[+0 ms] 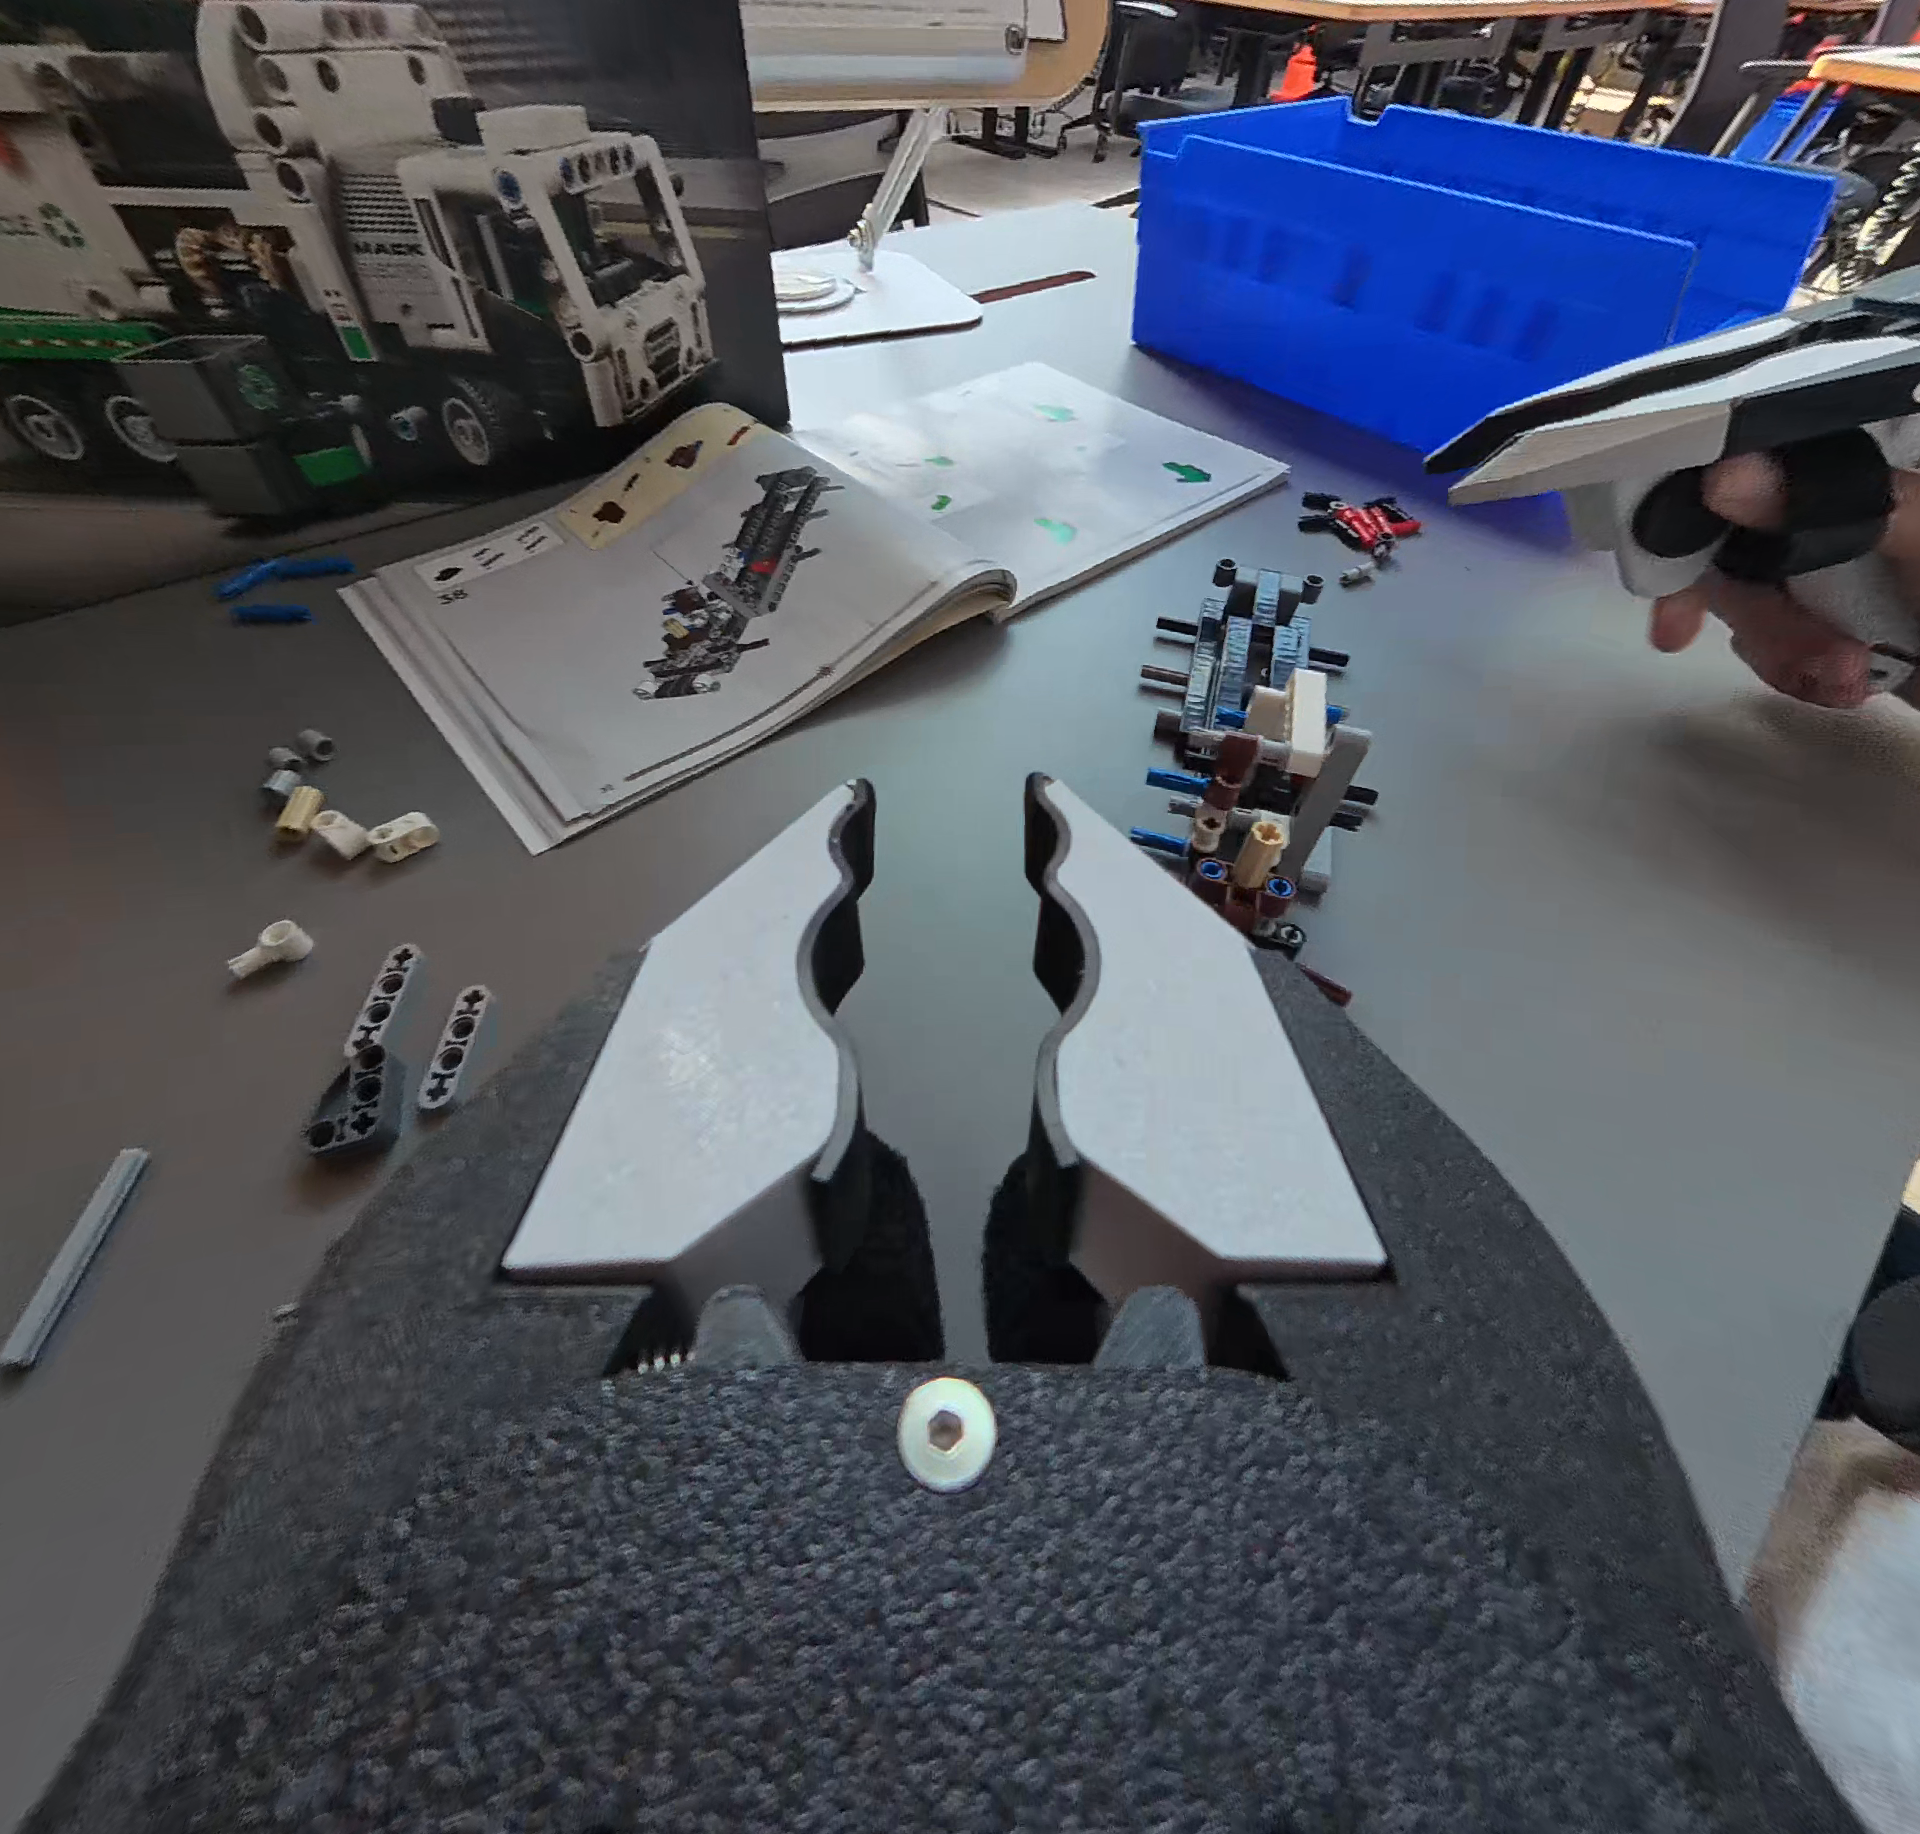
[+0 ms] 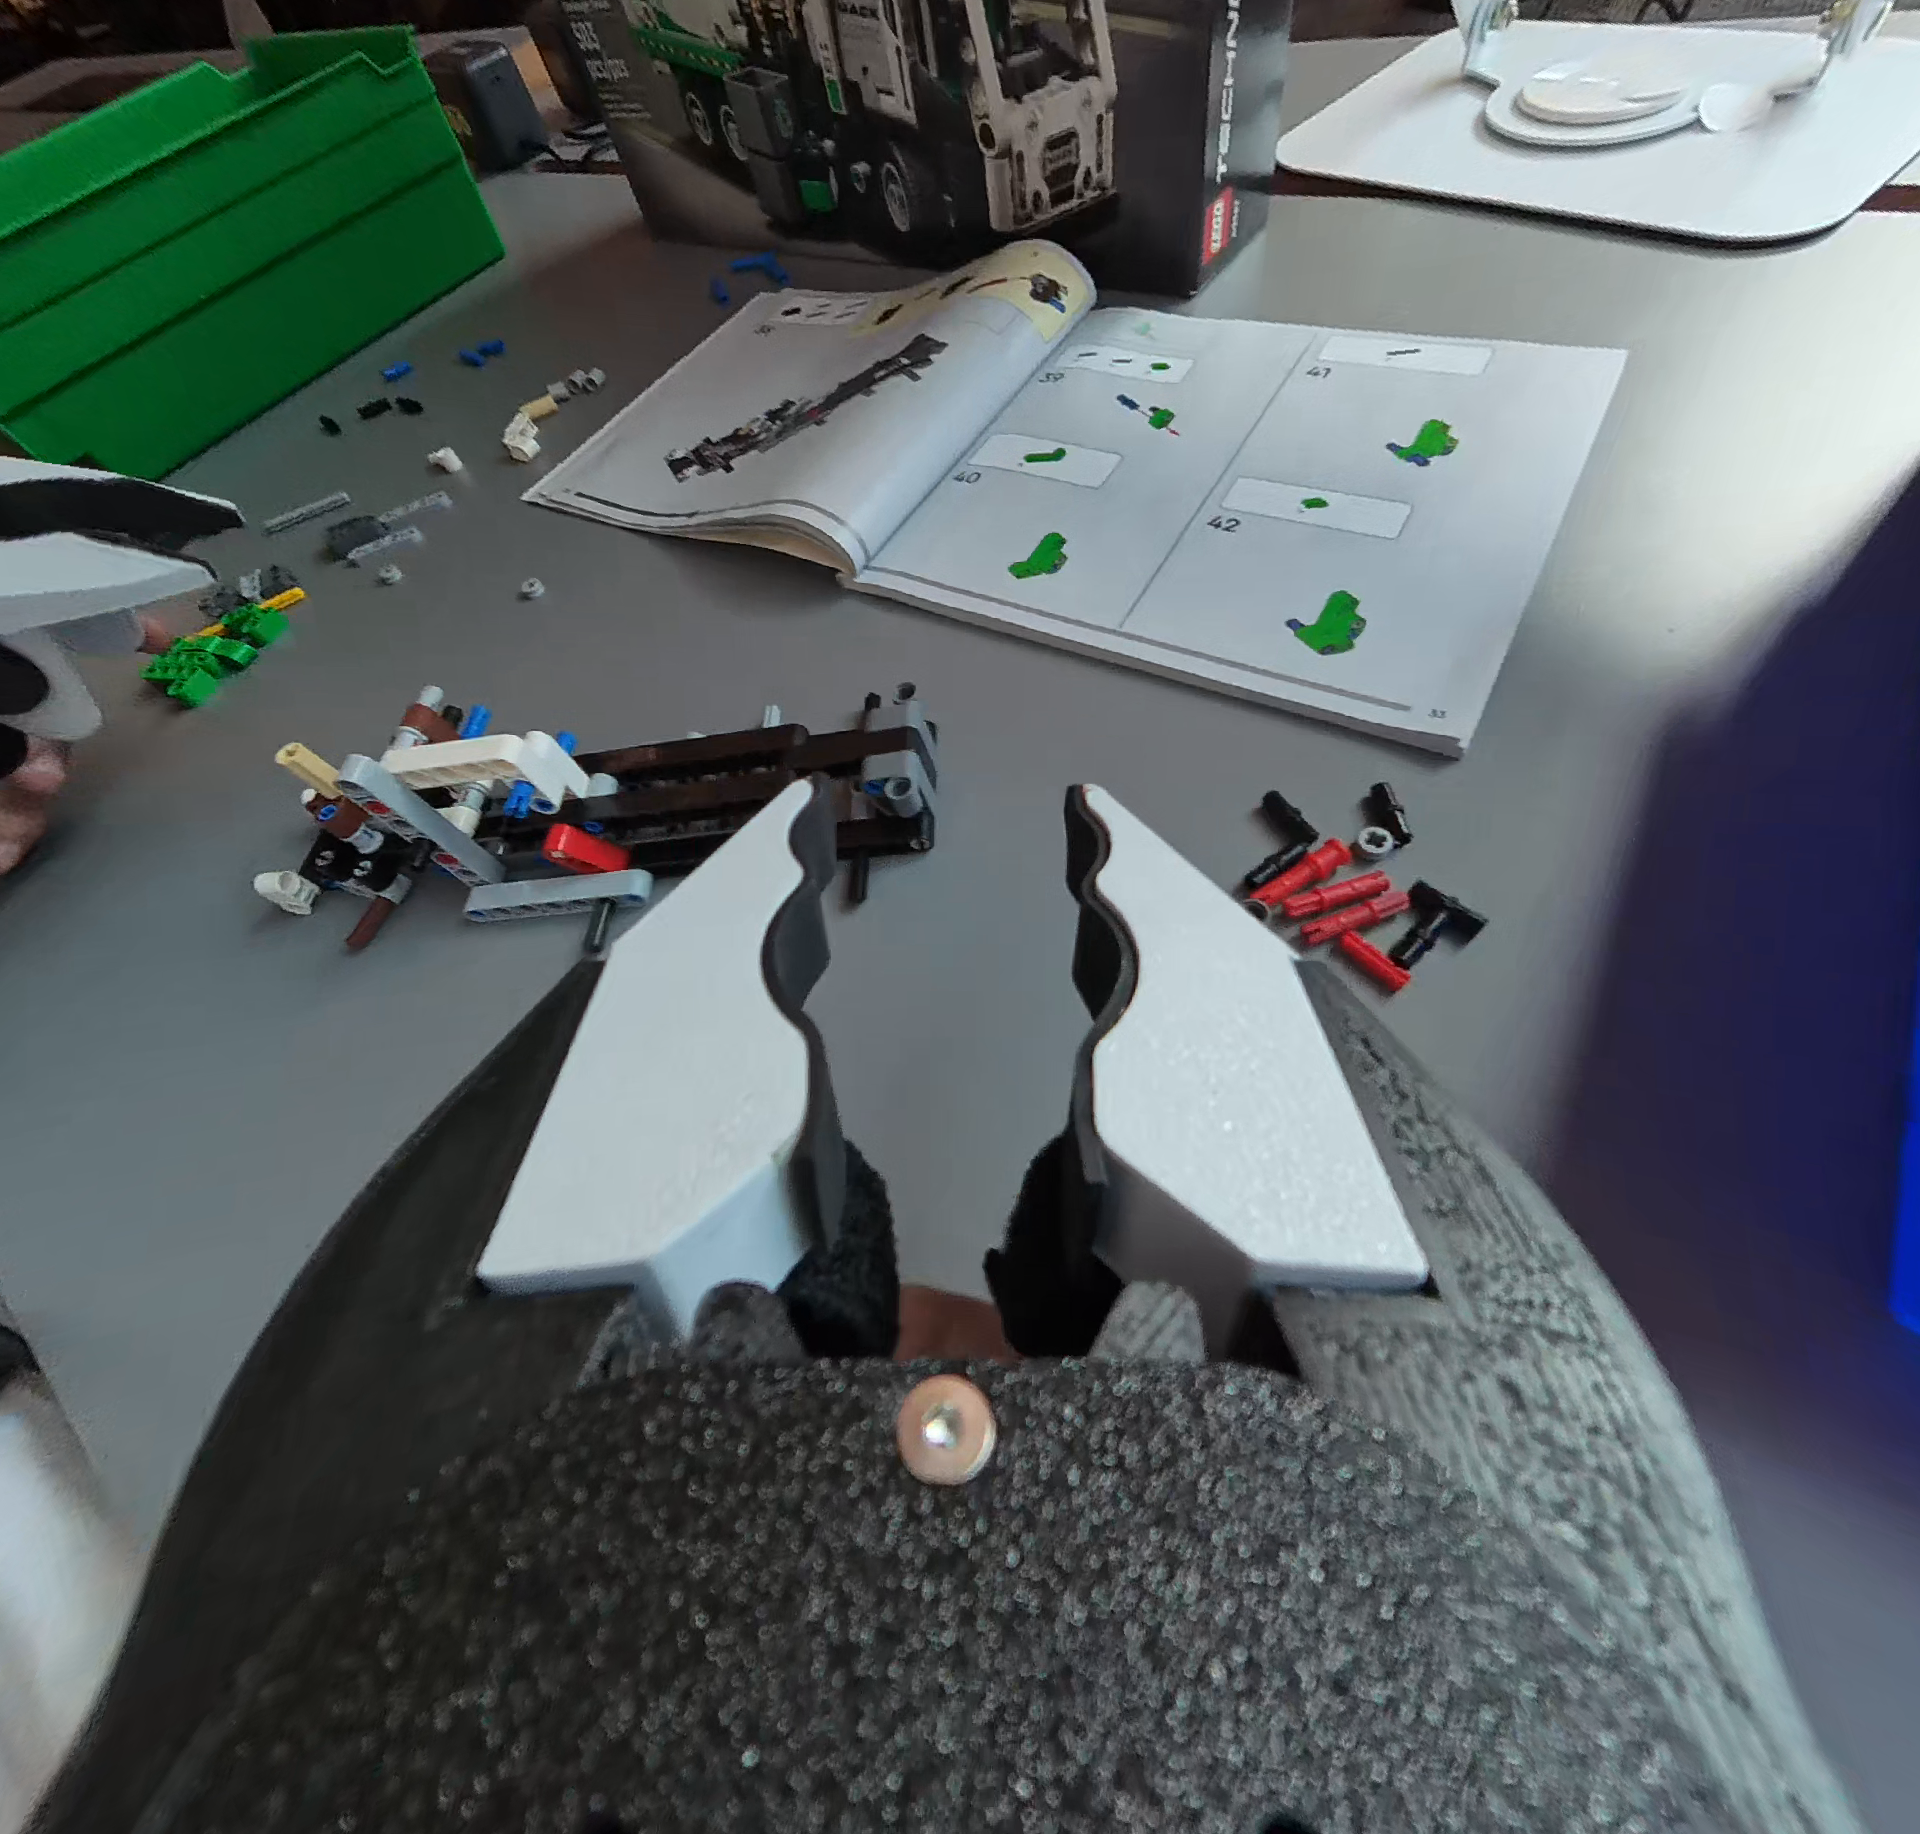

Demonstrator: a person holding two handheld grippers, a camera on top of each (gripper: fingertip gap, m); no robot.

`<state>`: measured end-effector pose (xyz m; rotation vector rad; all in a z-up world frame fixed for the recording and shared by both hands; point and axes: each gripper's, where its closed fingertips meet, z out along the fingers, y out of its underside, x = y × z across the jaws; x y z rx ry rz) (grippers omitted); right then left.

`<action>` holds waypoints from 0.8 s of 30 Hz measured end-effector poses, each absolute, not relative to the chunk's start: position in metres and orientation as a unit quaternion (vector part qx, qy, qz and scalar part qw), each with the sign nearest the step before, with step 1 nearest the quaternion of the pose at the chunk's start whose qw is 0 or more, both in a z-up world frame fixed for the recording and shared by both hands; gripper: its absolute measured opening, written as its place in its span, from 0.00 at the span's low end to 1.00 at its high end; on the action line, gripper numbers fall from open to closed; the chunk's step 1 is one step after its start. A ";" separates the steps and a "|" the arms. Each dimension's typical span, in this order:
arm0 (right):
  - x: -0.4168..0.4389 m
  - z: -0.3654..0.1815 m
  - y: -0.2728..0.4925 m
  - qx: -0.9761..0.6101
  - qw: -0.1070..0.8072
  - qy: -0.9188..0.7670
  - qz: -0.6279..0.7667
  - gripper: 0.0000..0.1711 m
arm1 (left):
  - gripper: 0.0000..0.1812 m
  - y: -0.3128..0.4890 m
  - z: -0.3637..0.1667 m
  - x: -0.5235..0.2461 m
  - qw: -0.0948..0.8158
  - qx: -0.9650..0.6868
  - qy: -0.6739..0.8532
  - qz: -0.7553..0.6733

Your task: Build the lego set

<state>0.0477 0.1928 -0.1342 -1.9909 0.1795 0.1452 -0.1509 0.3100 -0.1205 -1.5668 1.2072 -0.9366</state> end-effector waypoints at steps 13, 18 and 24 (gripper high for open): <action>0.068 -0.144 0.192 -0.841 0.537 0.063 -0.024 0.18 | 0.20 0.317 -0.146 -0.142 0.405 -0.680 0.505 -0.345; 0.068 -0.148 0.193 -0.849 0.524 0.064 -0.017 0.18 | 0.17 0.313 -0.142 -0.142 0.420 -0.664 0.514 -0.344; 0.066 -0.151 0.194 -0.855 0.516 0.058 -0.024 0.18 | 0.19 0.315 -0.146 -0.142 0.409 -0.675 0.511 -0.340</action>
